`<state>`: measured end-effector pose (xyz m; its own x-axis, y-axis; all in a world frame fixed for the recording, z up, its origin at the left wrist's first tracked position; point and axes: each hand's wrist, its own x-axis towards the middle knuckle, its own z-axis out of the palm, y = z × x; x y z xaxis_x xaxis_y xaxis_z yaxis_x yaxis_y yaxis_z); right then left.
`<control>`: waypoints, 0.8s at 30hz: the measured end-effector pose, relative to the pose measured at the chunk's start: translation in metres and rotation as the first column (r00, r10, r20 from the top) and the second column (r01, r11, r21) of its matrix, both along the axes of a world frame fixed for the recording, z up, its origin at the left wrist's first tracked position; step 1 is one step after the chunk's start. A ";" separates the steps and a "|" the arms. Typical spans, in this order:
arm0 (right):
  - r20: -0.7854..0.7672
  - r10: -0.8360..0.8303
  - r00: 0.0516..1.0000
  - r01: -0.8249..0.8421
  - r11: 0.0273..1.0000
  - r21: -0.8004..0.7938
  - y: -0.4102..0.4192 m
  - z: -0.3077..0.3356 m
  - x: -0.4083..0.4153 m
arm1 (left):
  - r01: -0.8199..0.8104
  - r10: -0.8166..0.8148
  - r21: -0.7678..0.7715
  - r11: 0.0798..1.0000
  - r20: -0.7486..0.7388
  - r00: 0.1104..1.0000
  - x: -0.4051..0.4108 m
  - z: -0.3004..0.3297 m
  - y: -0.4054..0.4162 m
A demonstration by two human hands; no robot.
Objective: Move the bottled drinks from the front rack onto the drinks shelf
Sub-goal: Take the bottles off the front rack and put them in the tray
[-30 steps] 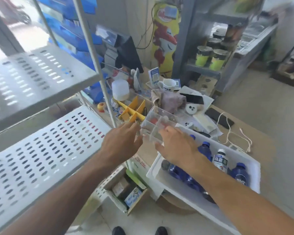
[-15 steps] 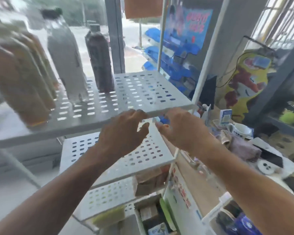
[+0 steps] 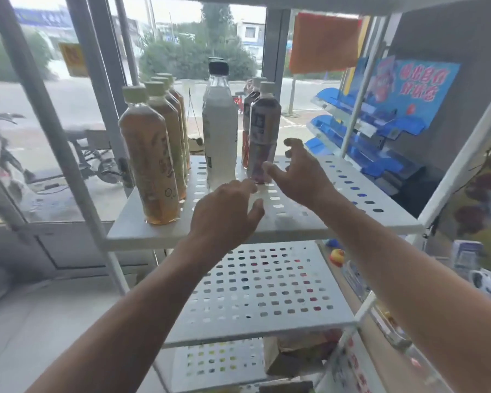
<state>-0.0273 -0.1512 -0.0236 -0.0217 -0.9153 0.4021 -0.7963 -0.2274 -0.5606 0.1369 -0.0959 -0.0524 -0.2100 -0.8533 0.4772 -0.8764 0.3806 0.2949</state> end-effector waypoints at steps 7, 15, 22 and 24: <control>0.275 -0.049 0.960 0.006 0.988 0.155 -0.052 0.002 0.020 | -0.027 0.028 0.016 0.999 -0.028 0.999 0.004 0.001 -0.015; 0.281 -0.092 0.955 0.058 0.990 0.127 -0.073 -0.014 0.022 | -0.023 0.019 -0.035 0.999 -0.104 0.994 0.014 0.008 -0.013; 0.430 0.004 0.903 -0.059 0.992 0.114 -0.021 -0.001 0.003 | 0.044 -0.055 -0.054 0.998 -0.219 0.974 0.008 0.016 -0.015; 0.450 0.042 0.892 -0.101 0.989 0.107 0.001 0.004 -0.010 | 0.076 -0.083 -0.036 0.996 -0.330 0.940 0.004 0.021 -0.017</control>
<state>-0.0374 -0.1505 -0.0198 -0.1045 -0.9630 0.2483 -0.4403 -0.1791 -0.8798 0.1413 -0.1127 -0.0310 -0.1034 -0.8286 0.5501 -0.6973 0.4548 0.5540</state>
